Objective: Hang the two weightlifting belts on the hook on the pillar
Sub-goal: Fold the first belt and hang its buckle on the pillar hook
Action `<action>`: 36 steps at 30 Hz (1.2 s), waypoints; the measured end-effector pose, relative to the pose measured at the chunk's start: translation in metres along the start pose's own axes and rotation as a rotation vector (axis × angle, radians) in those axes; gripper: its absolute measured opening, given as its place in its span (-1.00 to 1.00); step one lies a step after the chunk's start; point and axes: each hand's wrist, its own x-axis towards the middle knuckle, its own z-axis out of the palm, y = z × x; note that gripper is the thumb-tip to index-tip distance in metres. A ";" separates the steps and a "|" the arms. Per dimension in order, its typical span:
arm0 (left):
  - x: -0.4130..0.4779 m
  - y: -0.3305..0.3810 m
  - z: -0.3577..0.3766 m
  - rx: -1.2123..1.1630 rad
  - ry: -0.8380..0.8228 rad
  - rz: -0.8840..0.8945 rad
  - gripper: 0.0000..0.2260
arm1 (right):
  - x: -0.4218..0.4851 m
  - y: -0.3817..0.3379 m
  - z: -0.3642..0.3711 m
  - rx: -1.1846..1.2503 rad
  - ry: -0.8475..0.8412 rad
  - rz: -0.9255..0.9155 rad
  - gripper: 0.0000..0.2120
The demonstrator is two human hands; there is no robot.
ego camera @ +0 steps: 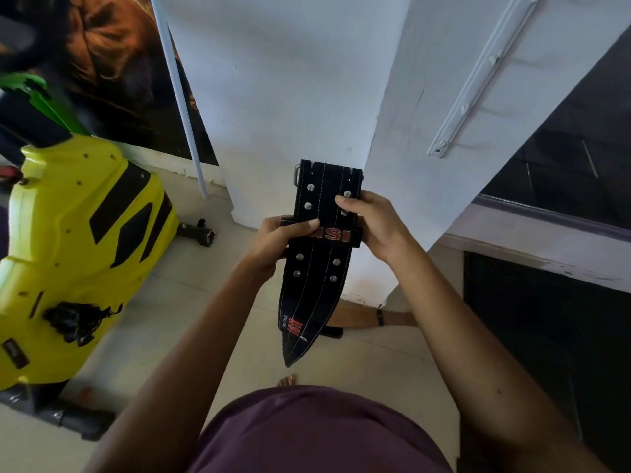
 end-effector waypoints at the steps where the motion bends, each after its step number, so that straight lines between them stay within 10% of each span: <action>1: -0.001 0.001 -0.001 -0.006 0.008 0.007 -0.78 | -0.003 0.001 0.001 0.001 -0.037 0.012 -0.68; 17: 0.024 0.062 -0.027 0.021 -0.049 0.106 -0.81 | -0.034 0.021 0.027 -0.095 0.057 -0.156 -0.69; 26: -0.003 -0.043 0.000 0.233 -0.277 -0.031 -0.78 | -0.025 0.005 0.004 -0.068 0.146 -0.190 -0.73; 36: 0.027 0.023 0.005 -0.100 -0.047 0.091 -0.89 | -0.036 0.029 -0.001 -0.097 0.134 -0.114 -0.69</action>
